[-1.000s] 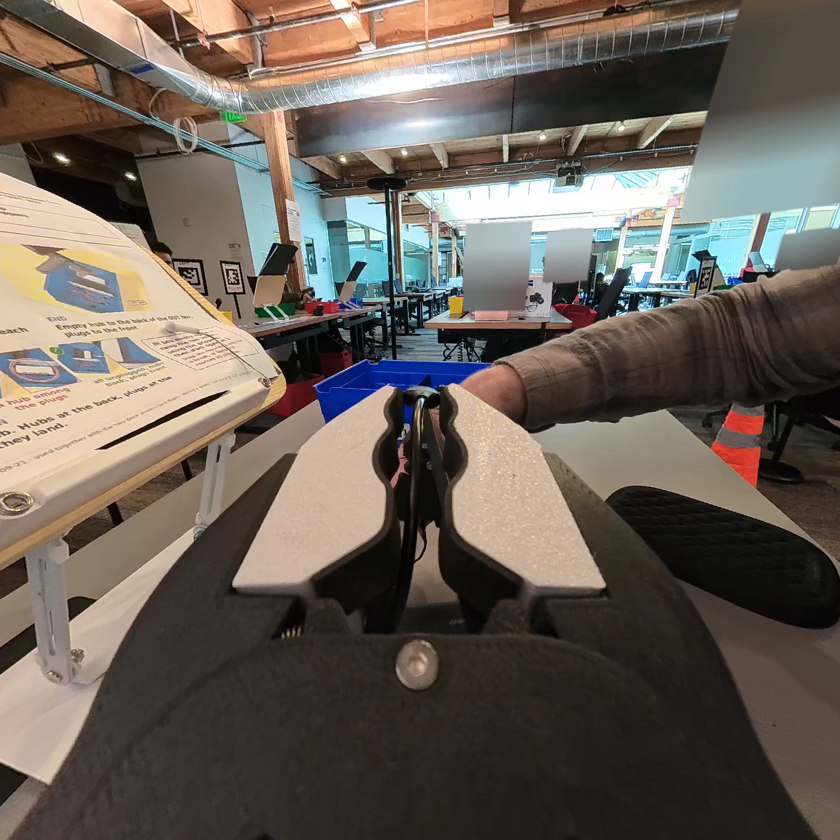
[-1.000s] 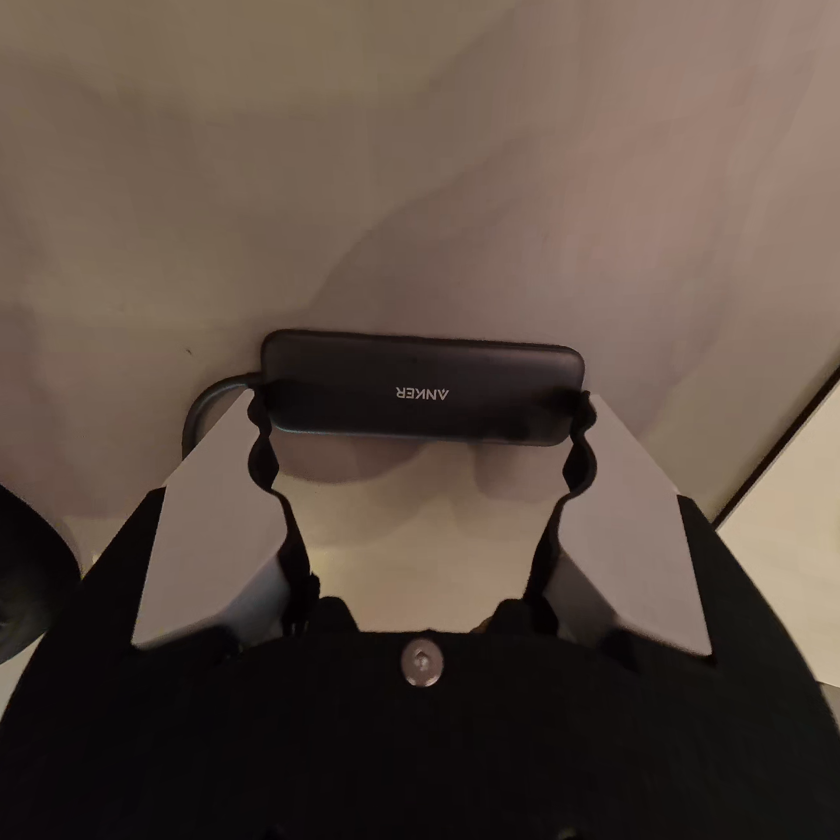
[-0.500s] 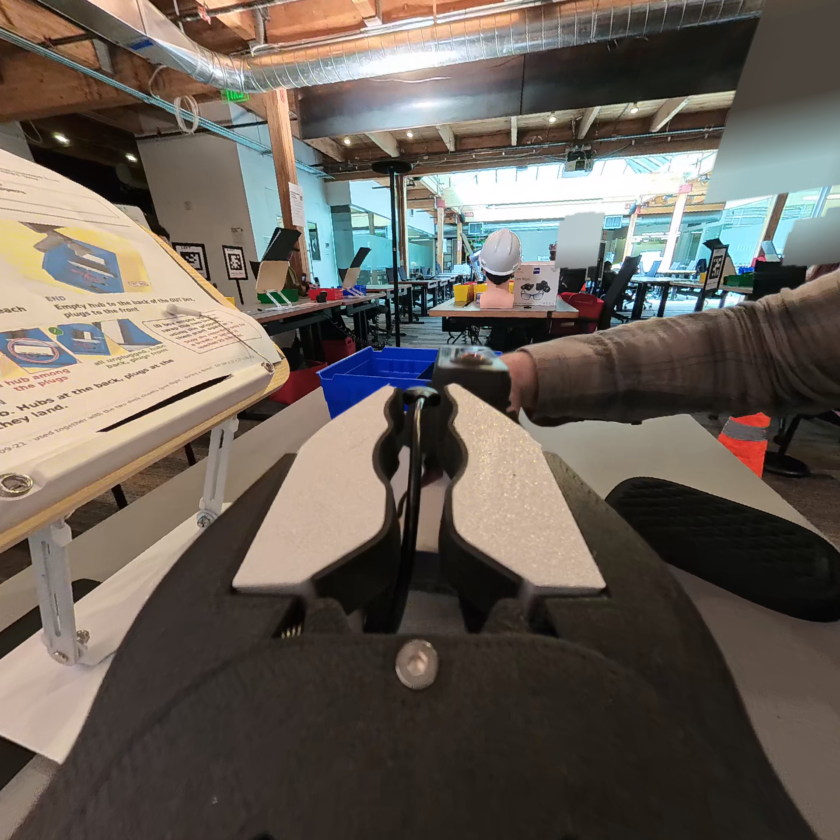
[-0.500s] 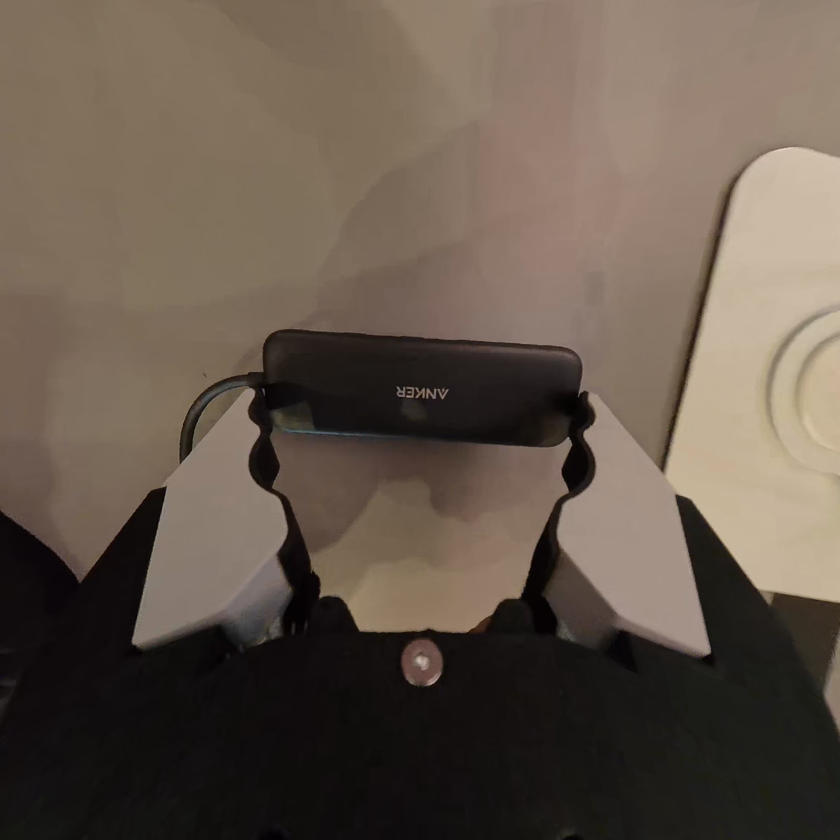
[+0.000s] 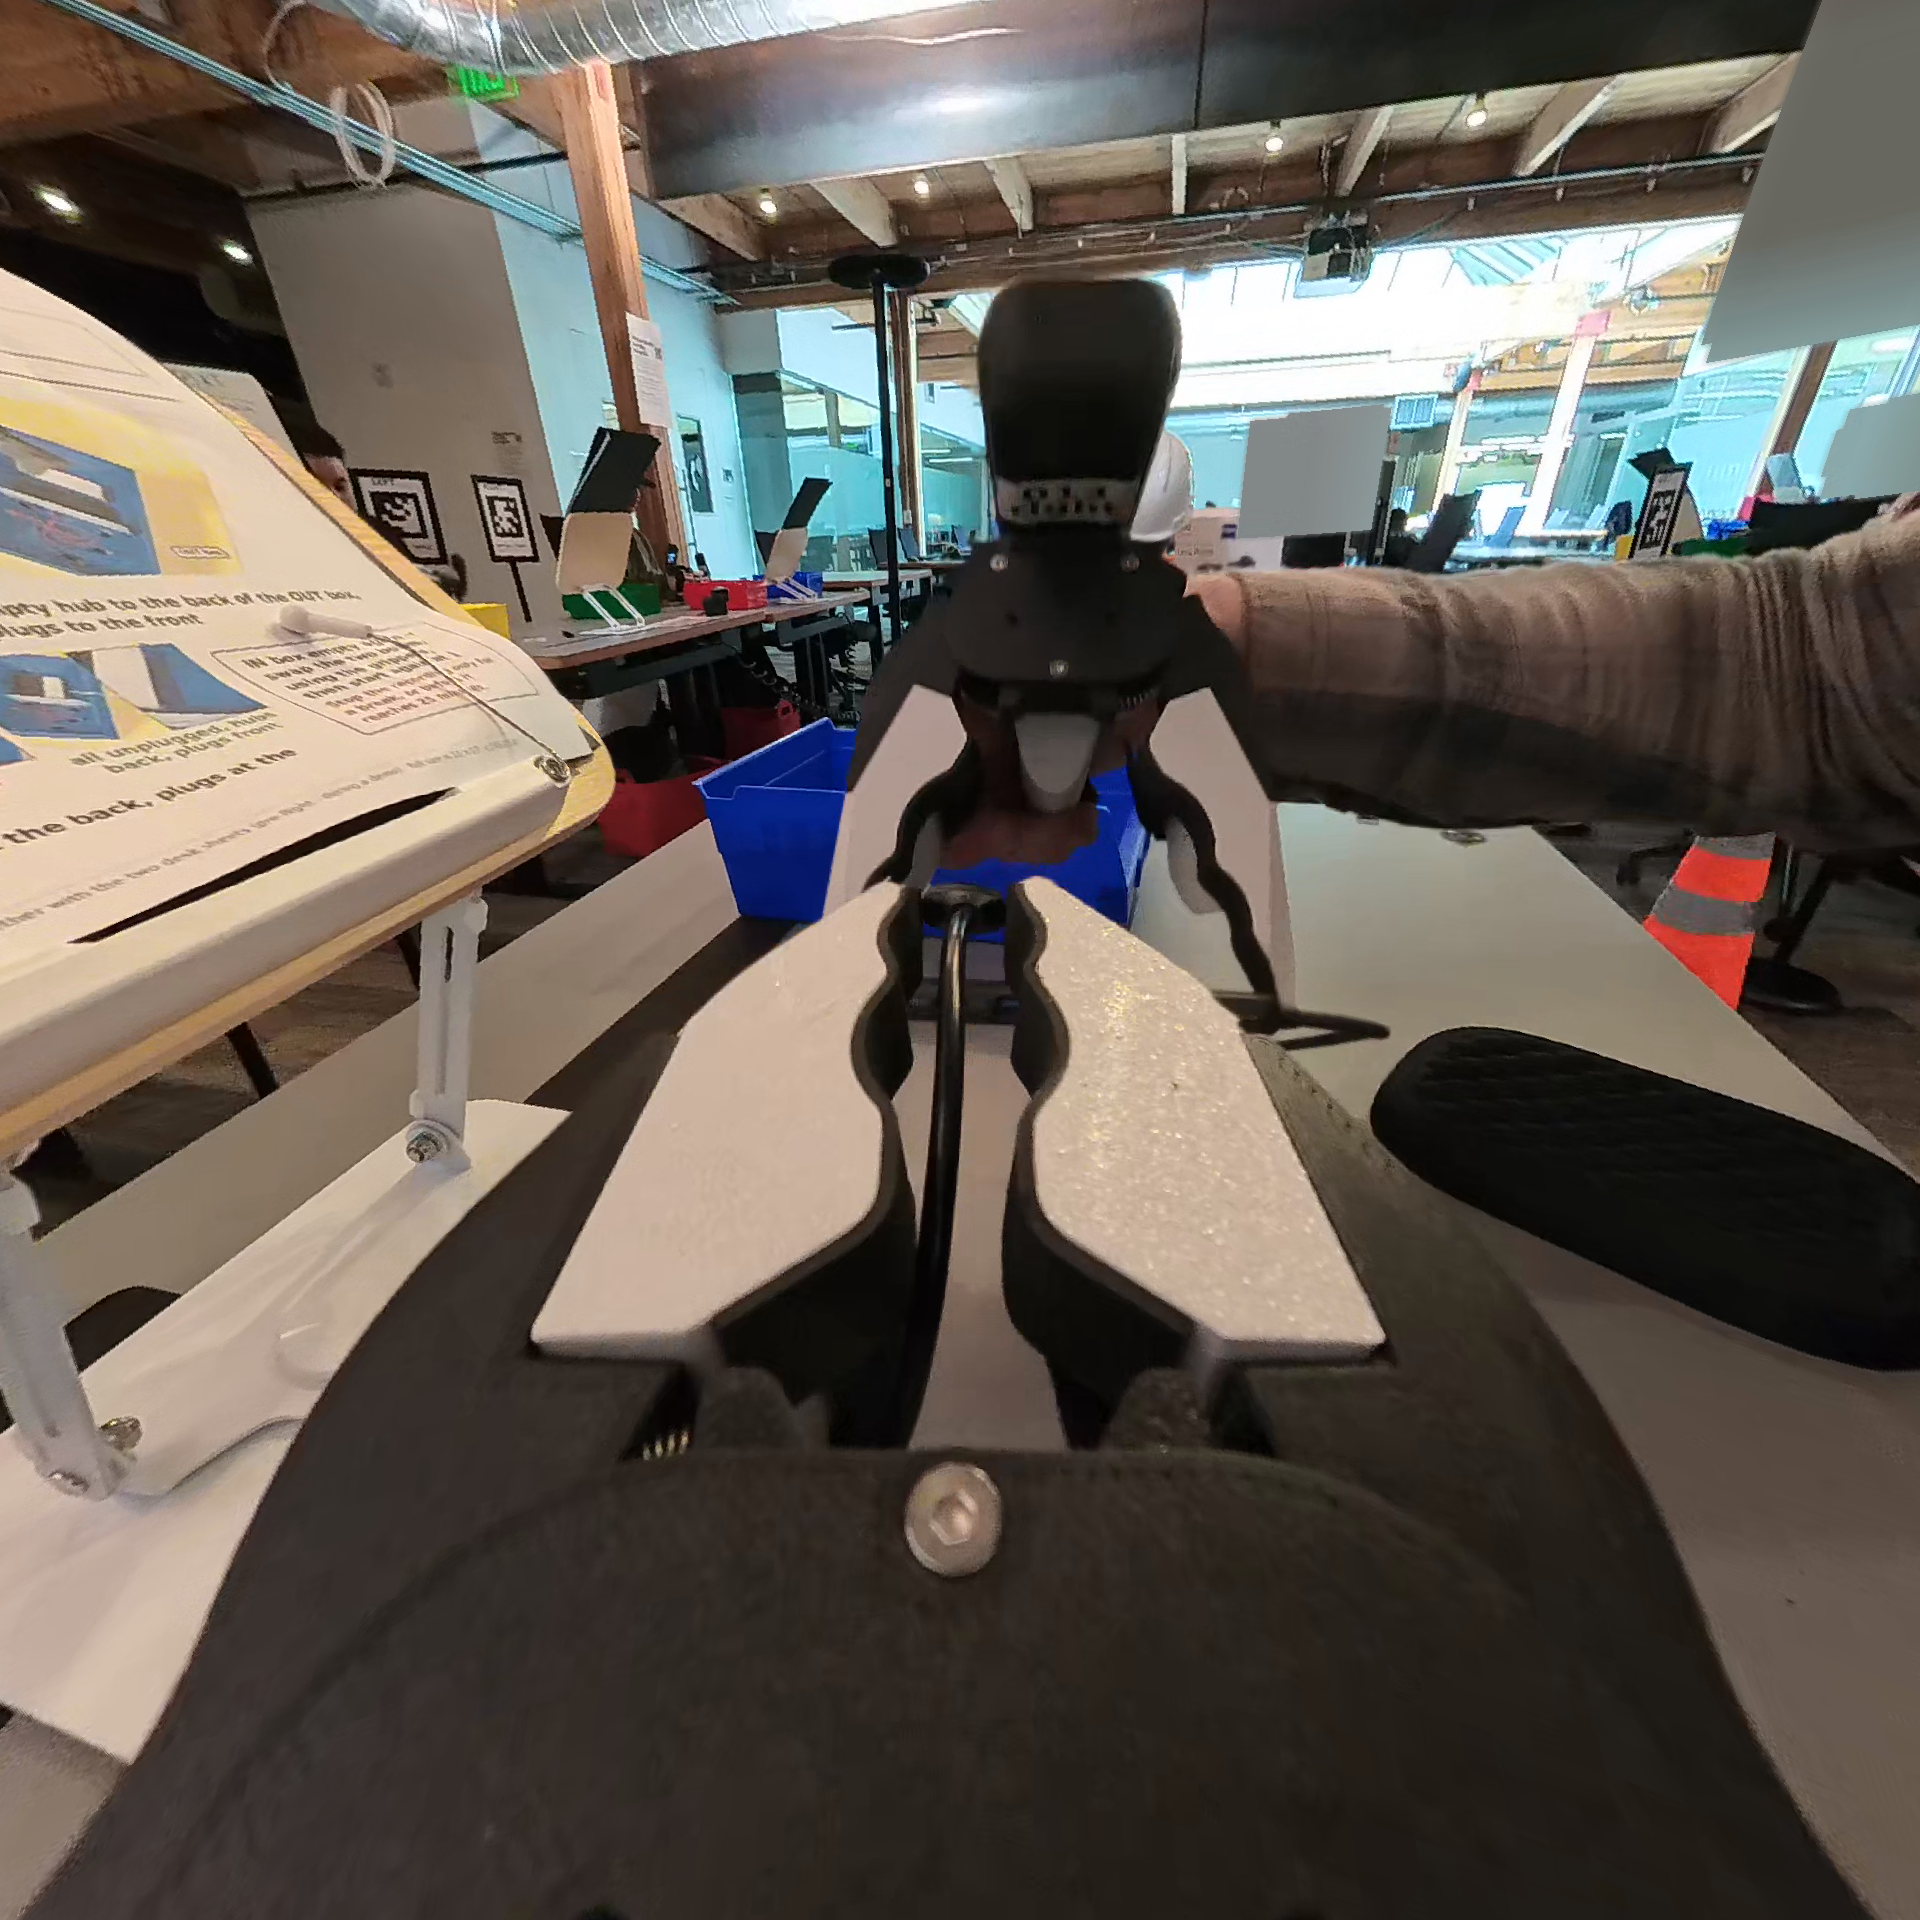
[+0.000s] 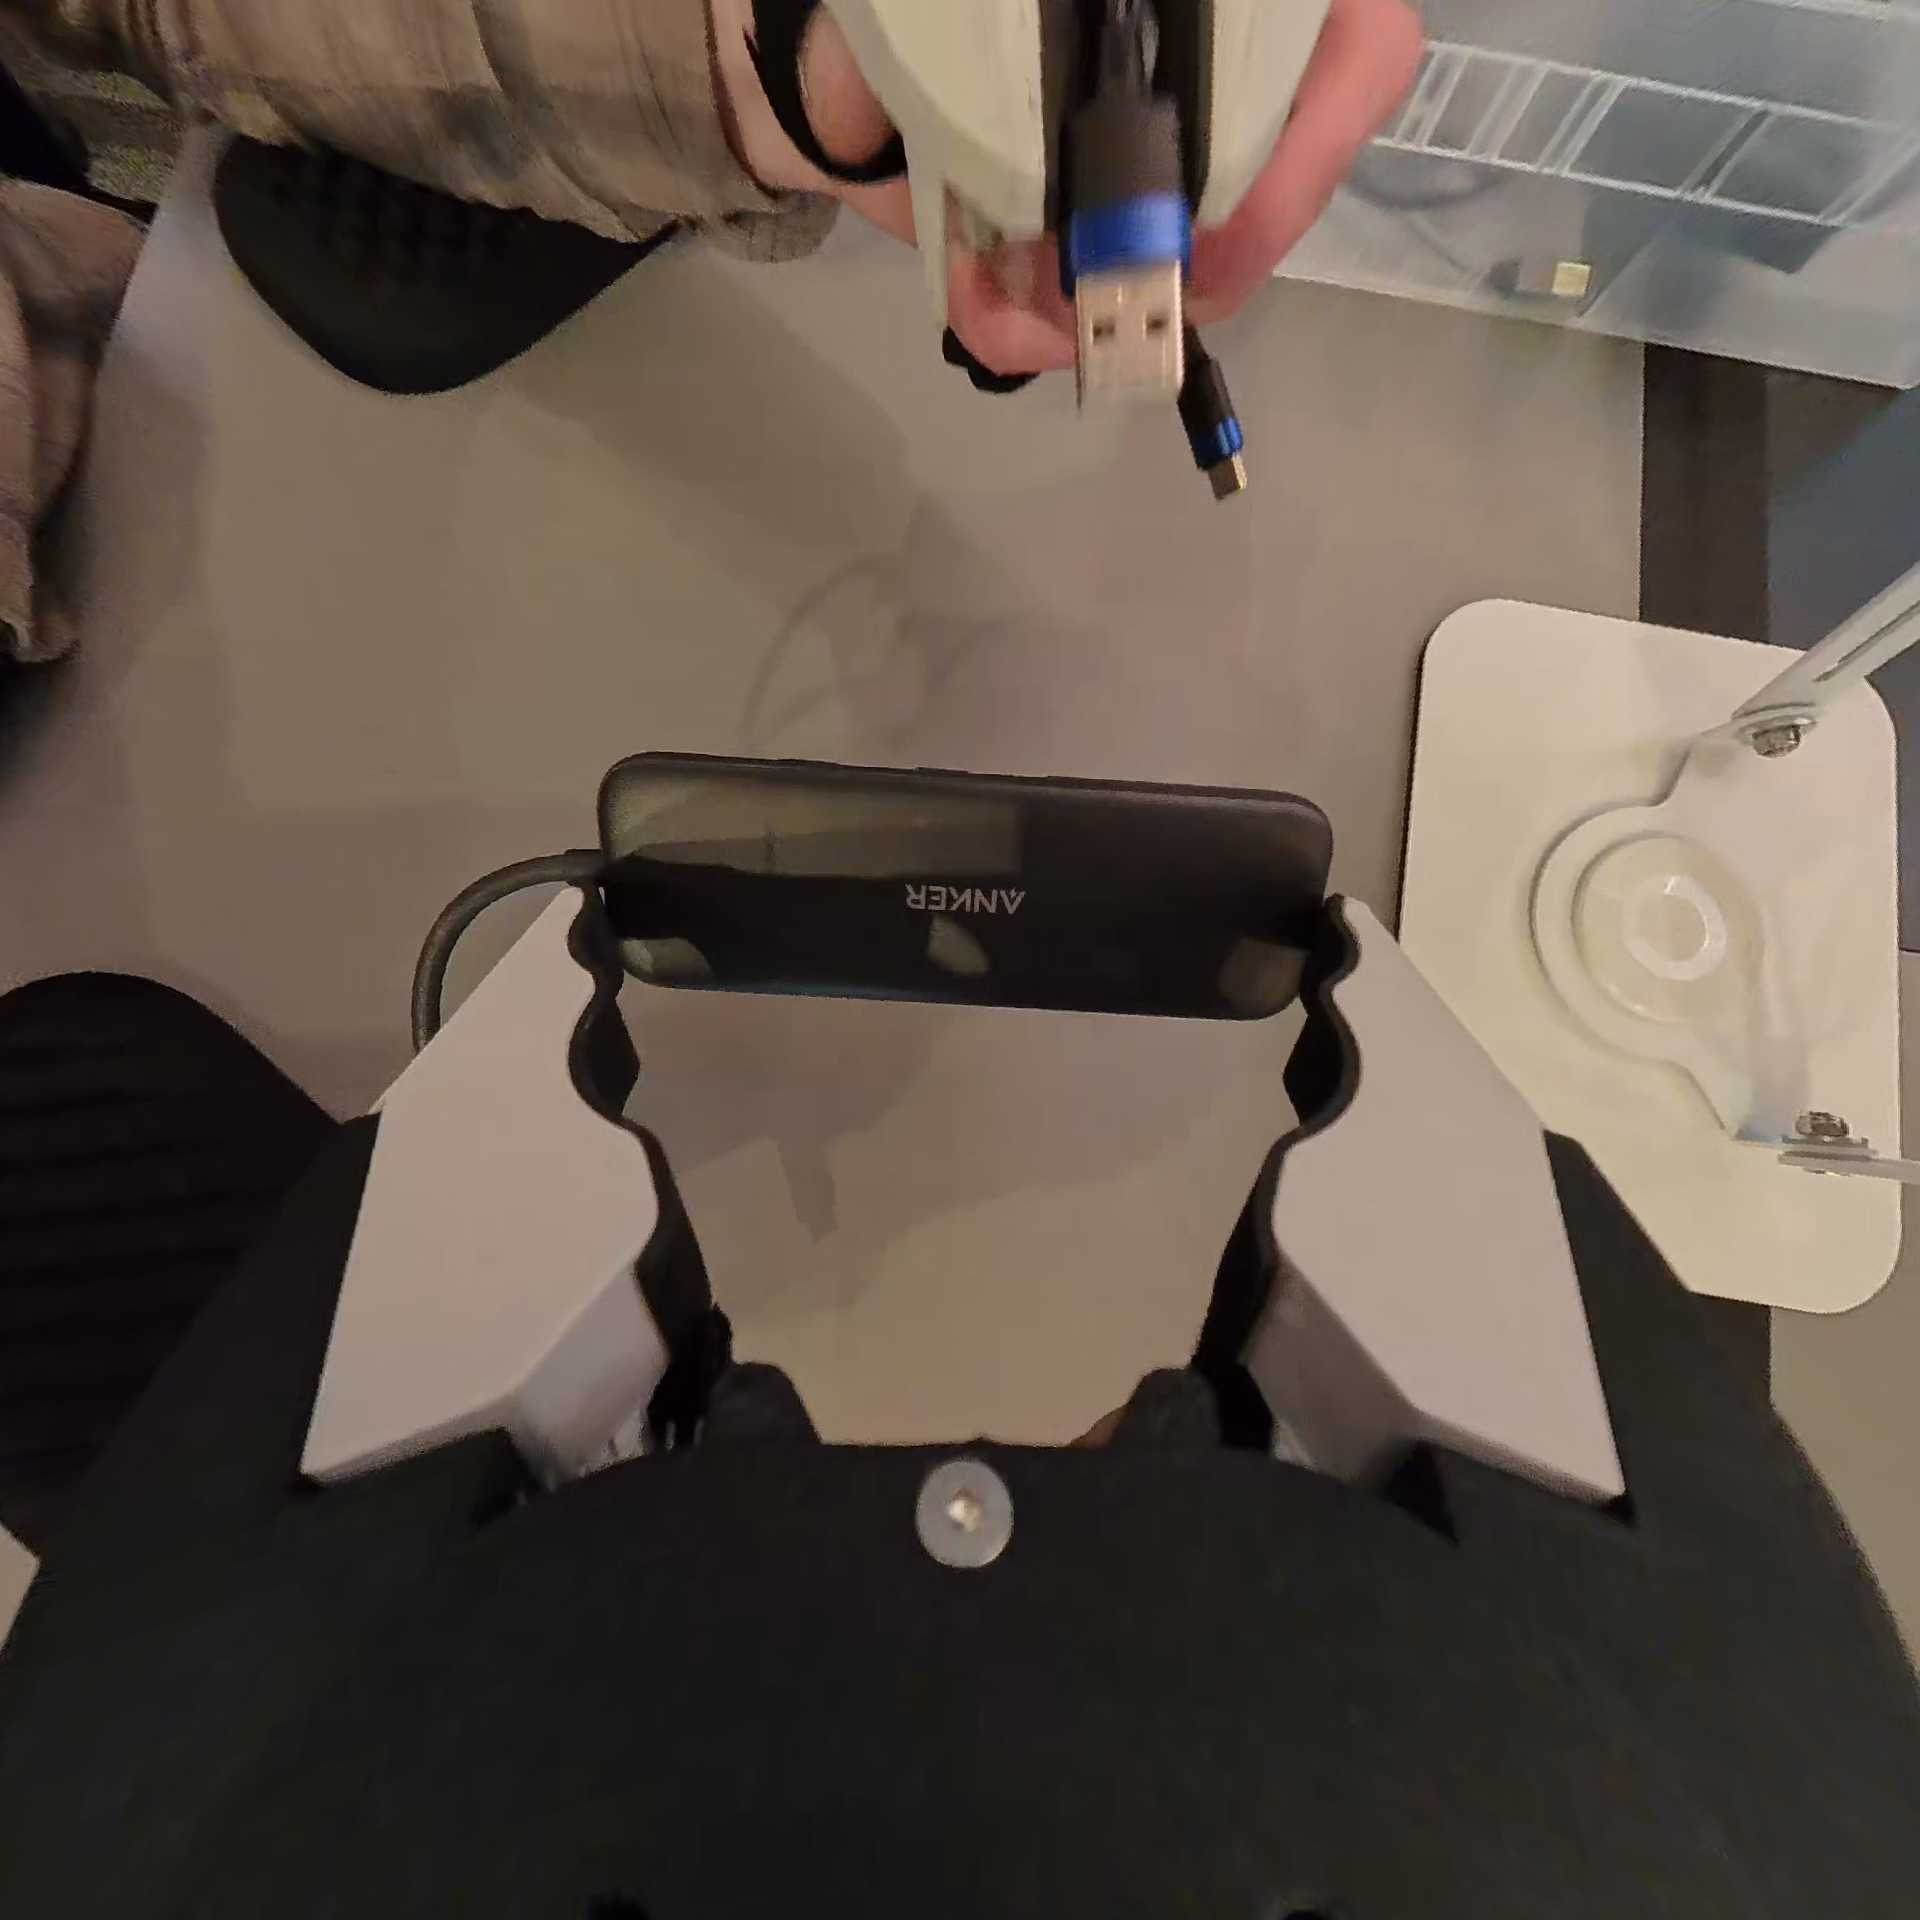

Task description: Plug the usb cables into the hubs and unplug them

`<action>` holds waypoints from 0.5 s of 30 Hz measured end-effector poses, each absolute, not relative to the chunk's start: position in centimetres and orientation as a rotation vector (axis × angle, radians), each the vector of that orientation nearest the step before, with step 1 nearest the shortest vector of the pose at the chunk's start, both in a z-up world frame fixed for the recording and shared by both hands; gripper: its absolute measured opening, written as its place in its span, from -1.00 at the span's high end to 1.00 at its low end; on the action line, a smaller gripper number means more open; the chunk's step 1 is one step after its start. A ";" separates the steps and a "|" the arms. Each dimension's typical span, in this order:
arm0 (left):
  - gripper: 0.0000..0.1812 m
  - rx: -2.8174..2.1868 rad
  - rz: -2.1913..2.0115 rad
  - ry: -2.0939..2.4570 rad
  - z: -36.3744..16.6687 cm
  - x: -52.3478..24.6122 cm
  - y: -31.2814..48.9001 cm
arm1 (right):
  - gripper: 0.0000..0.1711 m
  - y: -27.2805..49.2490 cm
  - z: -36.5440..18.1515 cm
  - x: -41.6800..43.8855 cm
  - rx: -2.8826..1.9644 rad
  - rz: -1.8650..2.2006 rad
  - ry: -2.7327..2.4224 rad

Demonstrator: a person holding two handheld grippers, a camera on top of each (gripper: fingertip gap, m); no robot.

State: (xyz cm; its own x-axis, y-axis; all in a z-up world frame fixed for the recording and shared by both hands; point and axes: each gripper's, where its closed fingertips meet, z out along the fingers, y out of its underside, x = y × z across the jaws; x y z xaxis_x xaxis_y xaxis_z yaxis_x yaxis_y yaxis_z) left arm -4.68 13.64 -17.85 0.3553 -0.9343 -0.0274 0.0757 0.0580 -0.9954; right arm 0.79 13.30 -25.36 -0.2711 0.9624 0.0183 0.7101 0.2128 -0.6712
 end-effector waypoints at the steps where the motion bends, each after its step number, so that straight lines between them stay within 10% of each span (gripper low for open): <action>1: 0.83 -1.274 -0.948 0.905 -18.0 -4.5 13.7 | -0.50 13.2 -25.0 0.7 -1.544 0.790 -2.061; 15: 0.83 -1.312 -0.945 0.951 -19.3 -2.3 13.2 | -0.50 12.9 -23.1 0.2 -1.520 0.826 -2.088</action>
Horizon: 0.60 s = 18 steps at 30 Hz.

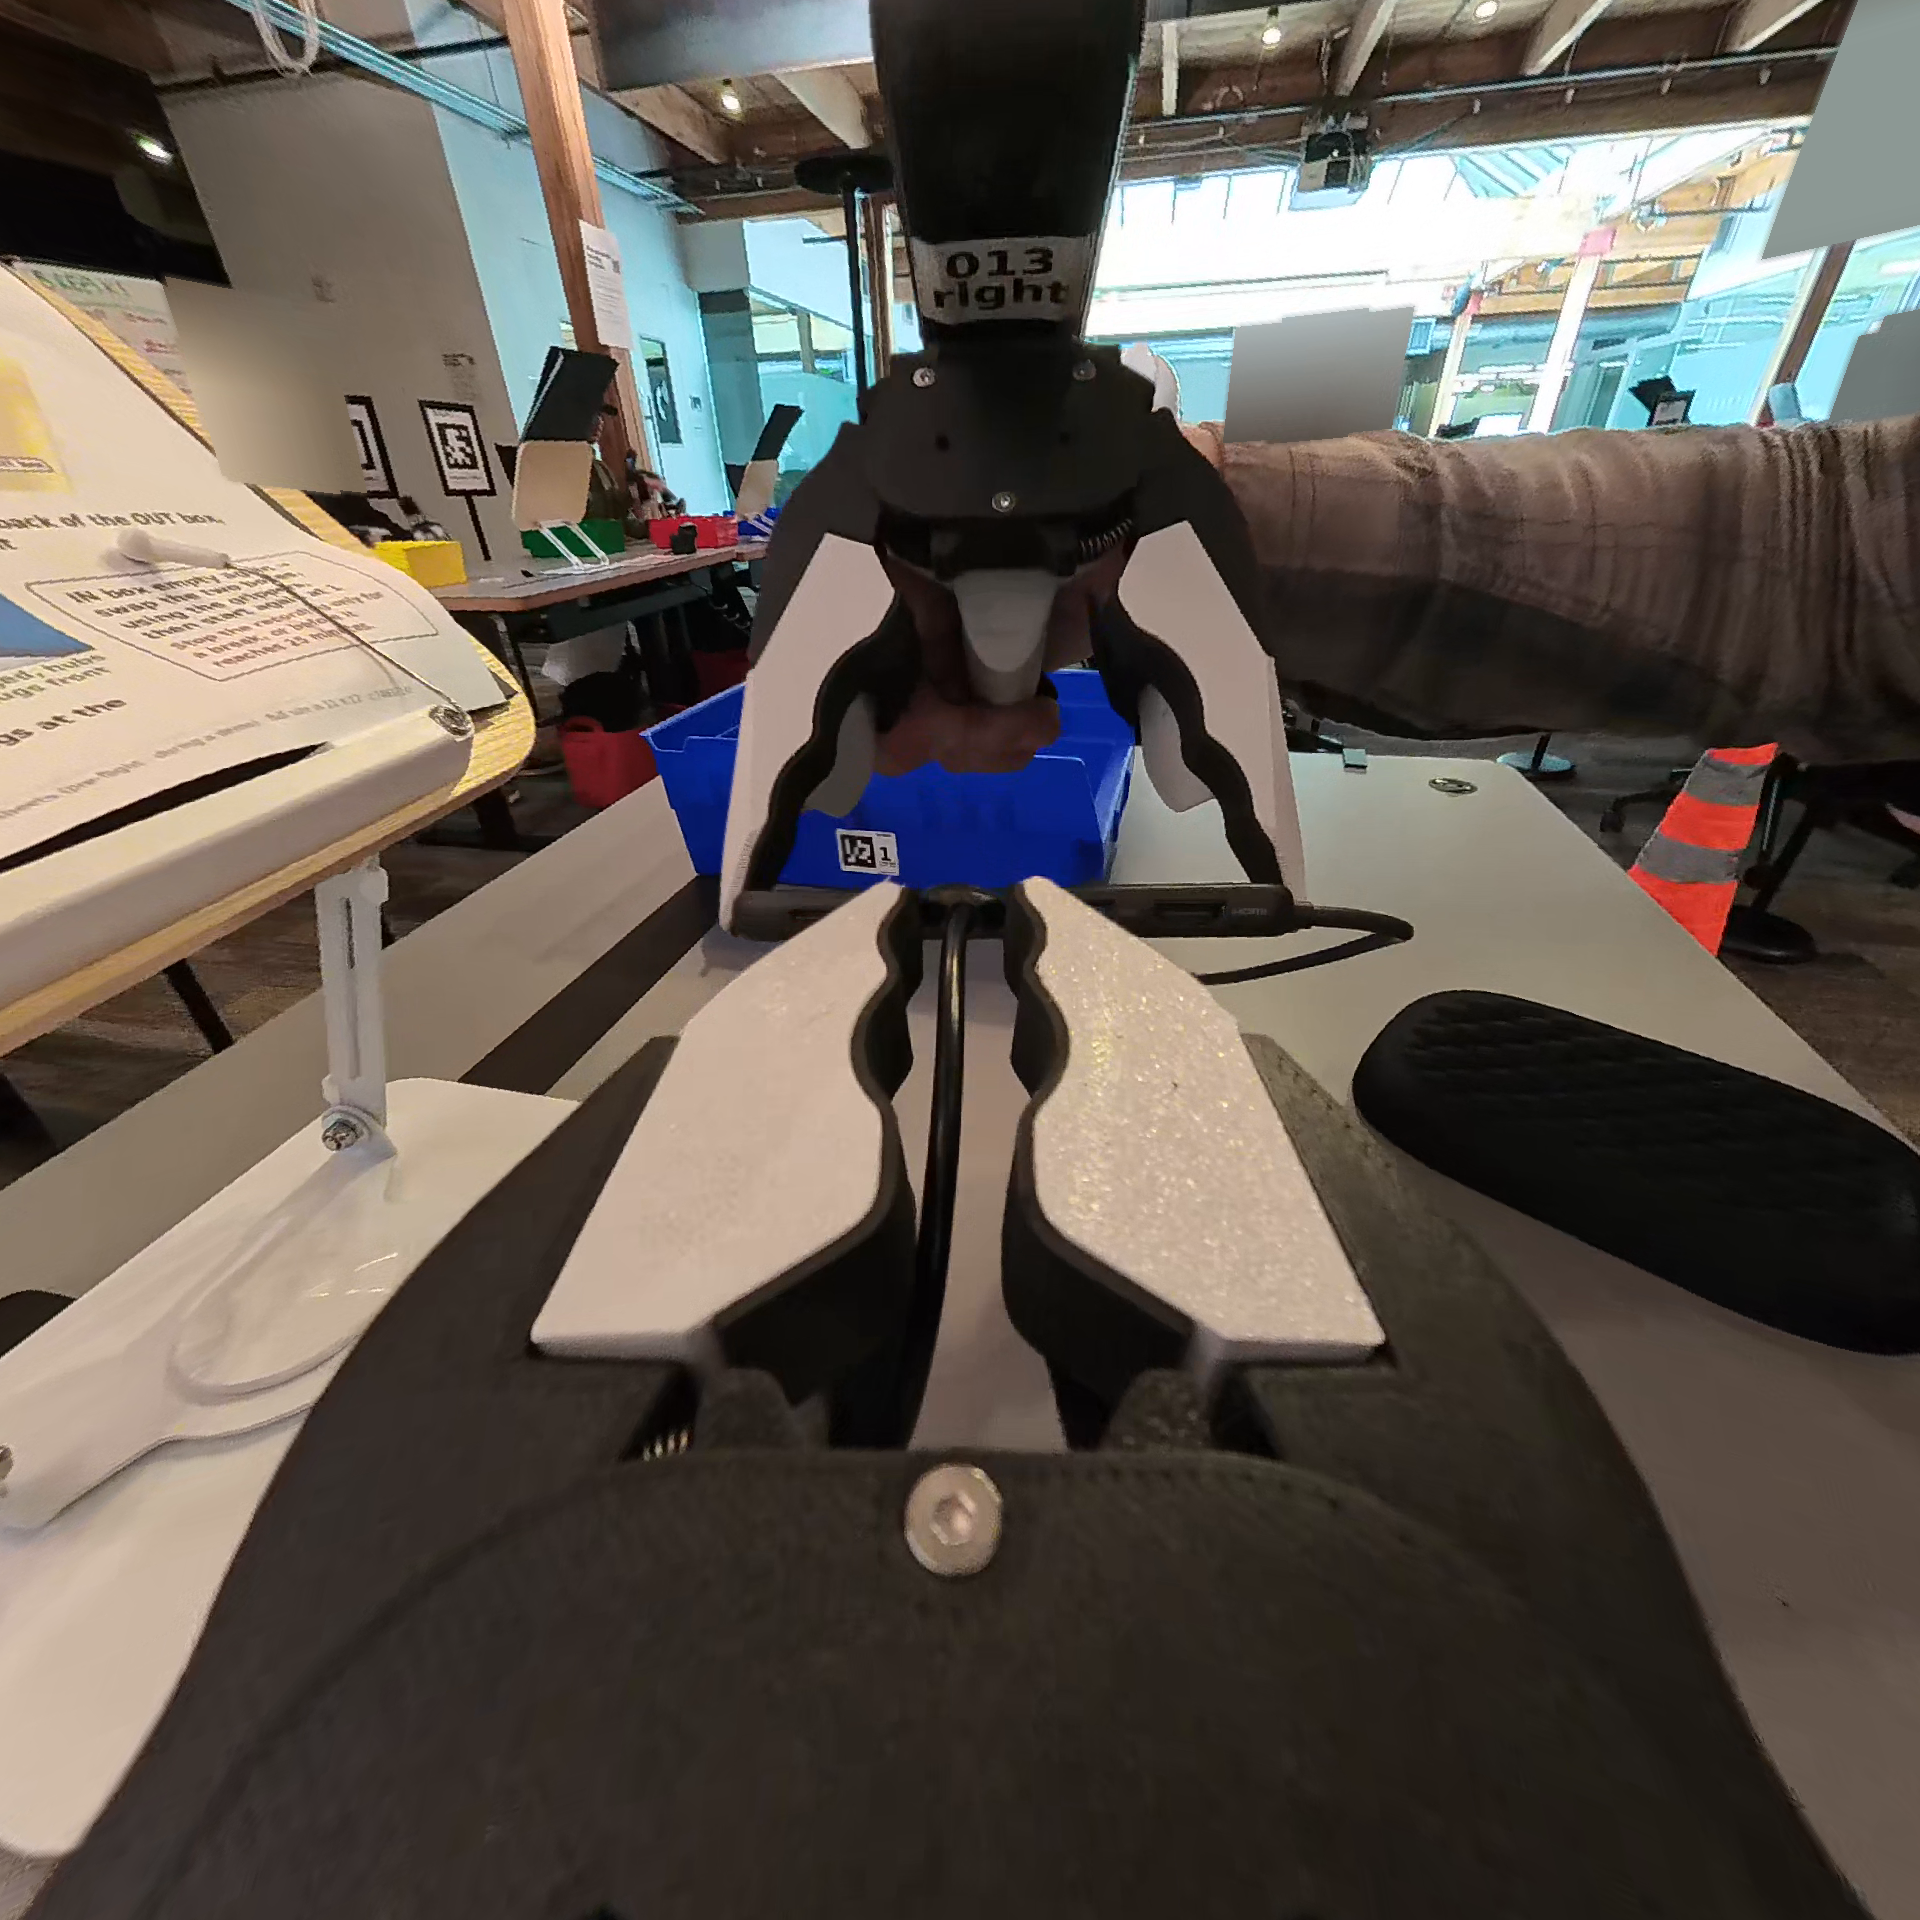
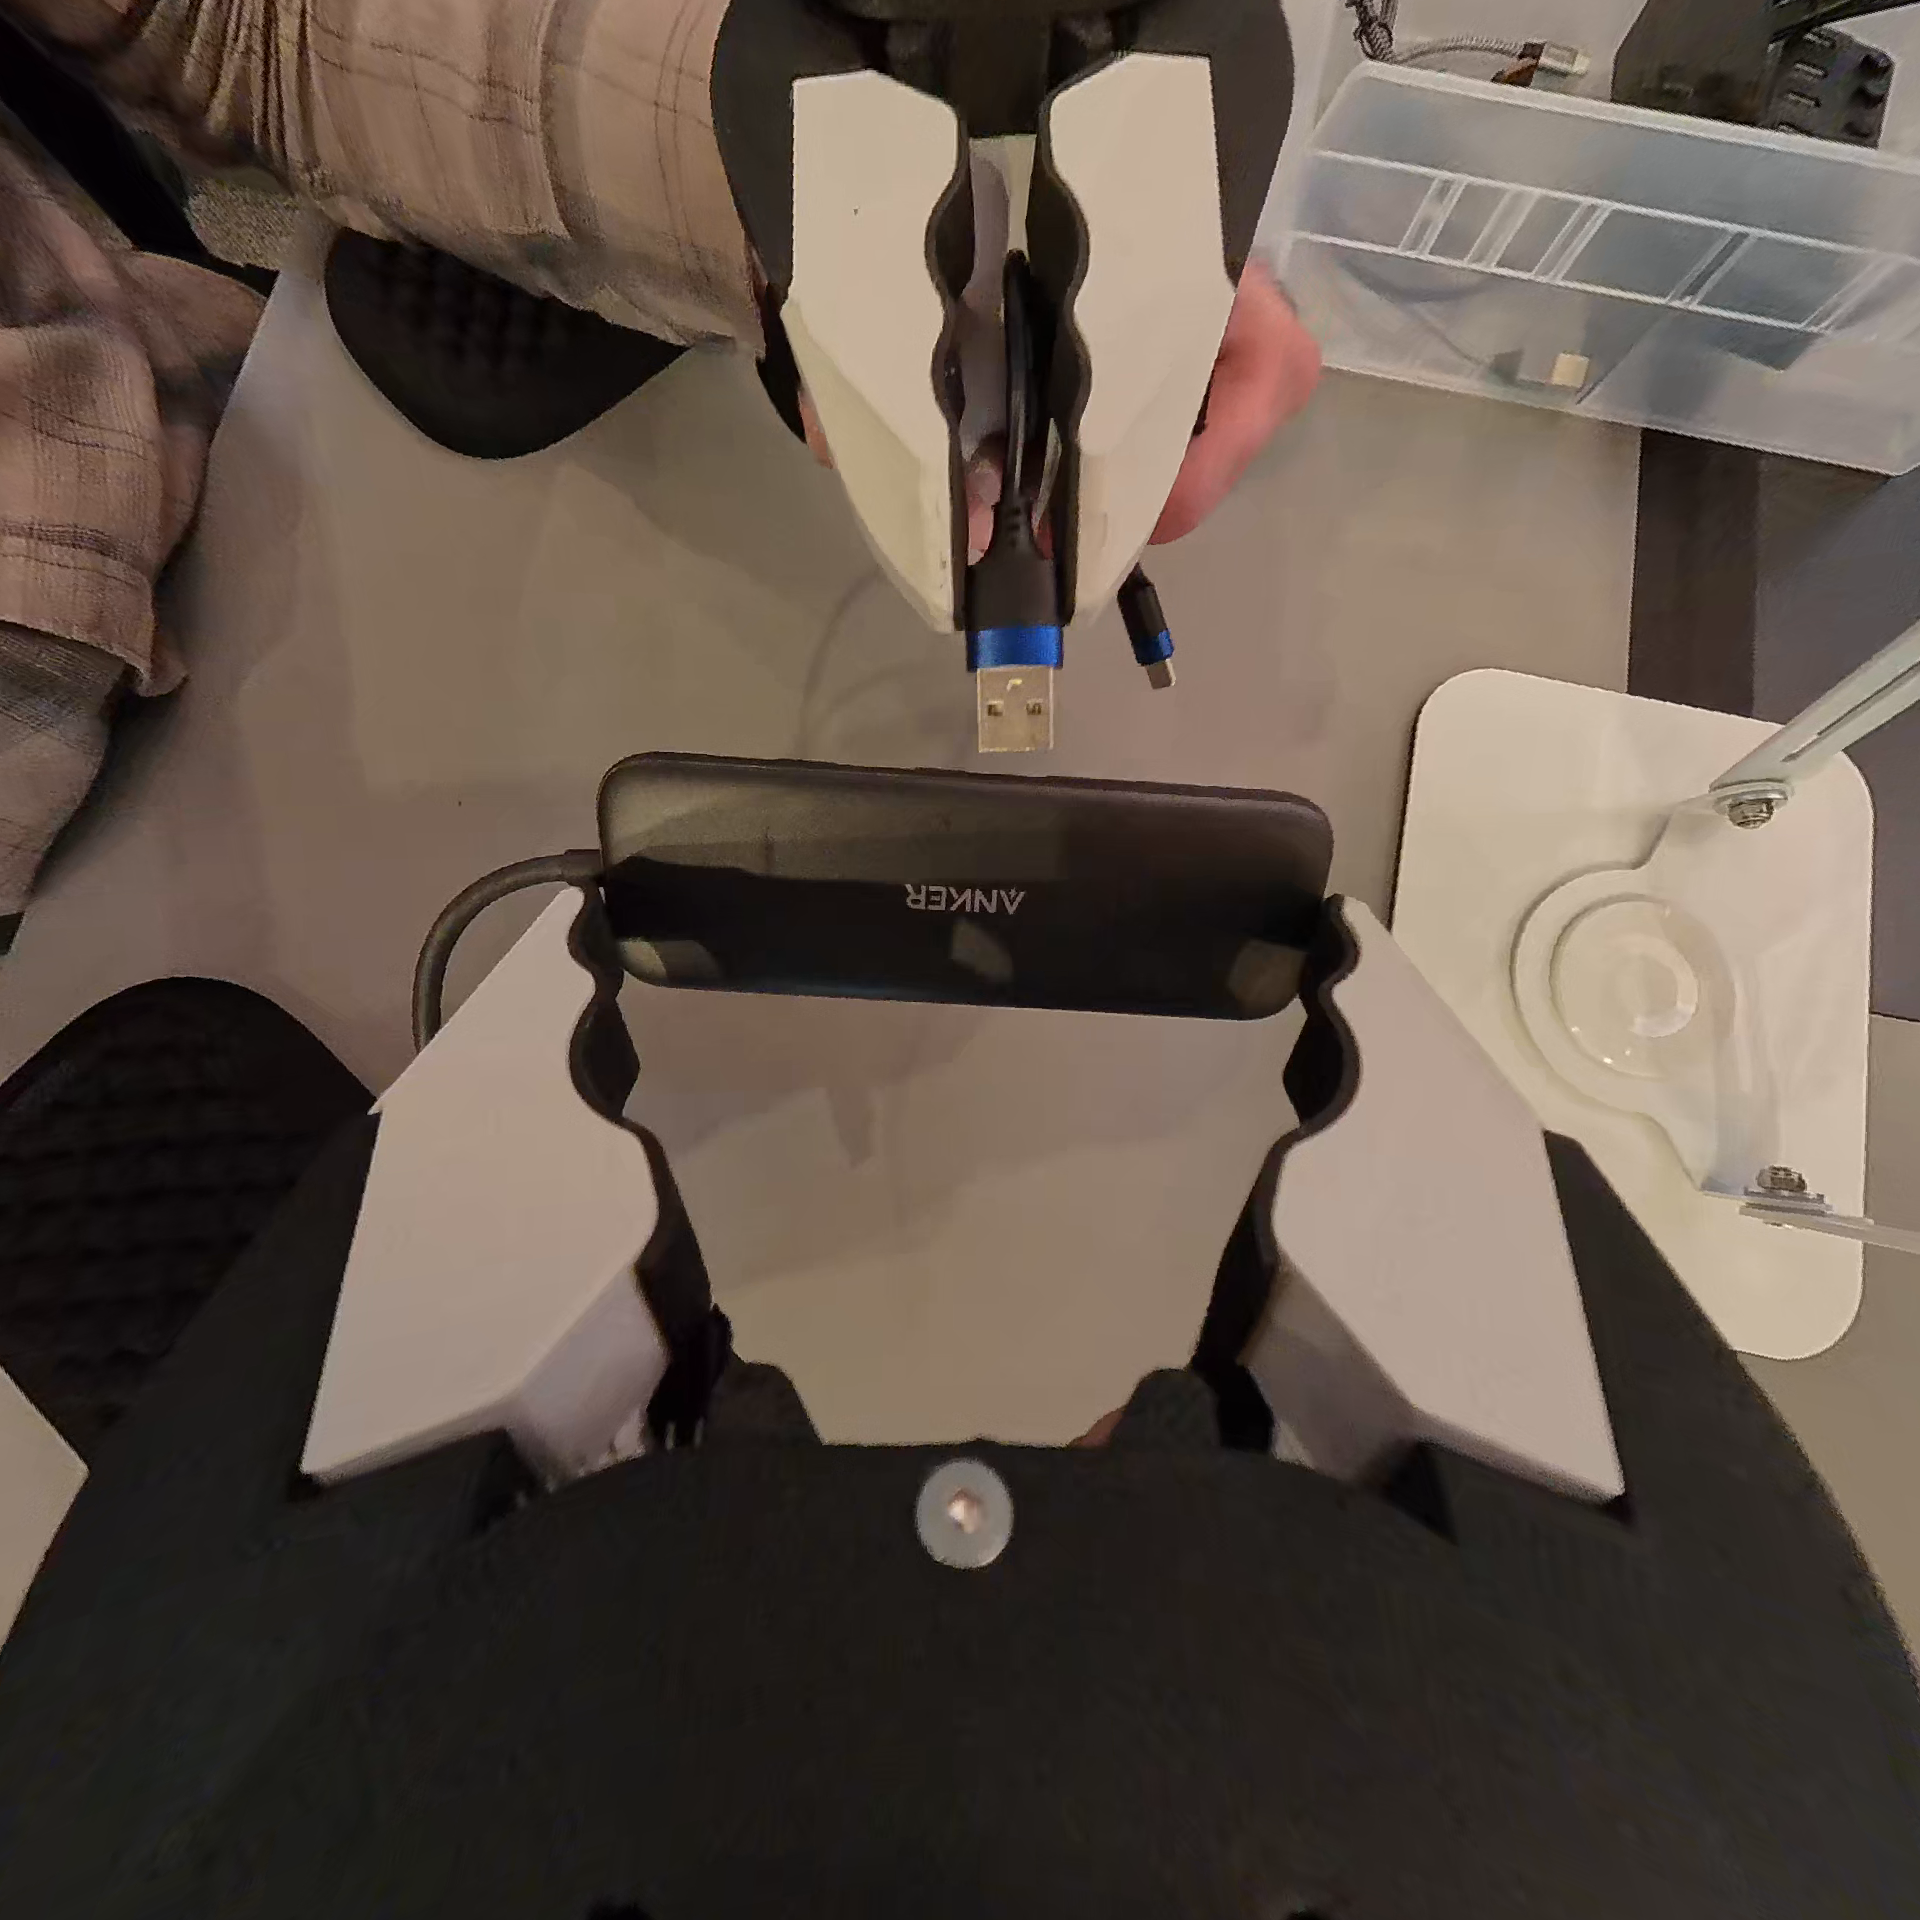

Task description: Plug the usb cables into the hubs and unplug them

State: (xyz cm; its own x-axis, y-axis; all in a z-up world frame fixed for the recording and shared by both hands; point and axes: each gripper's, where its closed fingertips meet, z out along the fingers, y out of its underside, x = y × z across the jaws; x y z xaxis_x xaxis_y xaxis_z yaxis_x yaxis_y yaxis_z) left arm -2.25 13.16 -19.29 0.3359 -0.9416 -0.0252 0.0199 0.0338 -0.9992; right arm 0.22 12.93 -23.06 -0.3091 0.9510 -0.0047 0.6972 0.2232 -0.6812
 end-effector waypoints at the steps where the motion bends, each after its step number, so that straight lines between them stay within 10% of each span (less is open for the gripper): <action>1: 0.83 -1.315 -0.947 0.954 -19.4 -2.1 13.1 | -0.50 12.9 -23.0 0.2 -1.519 0.828 -2.085; 18: 0.83 -1.364 -0.917 0.945 -19.9 -1.4 13.5 | -0.49 13.3 -23.0 0.3 -1.518 0.754 -2.080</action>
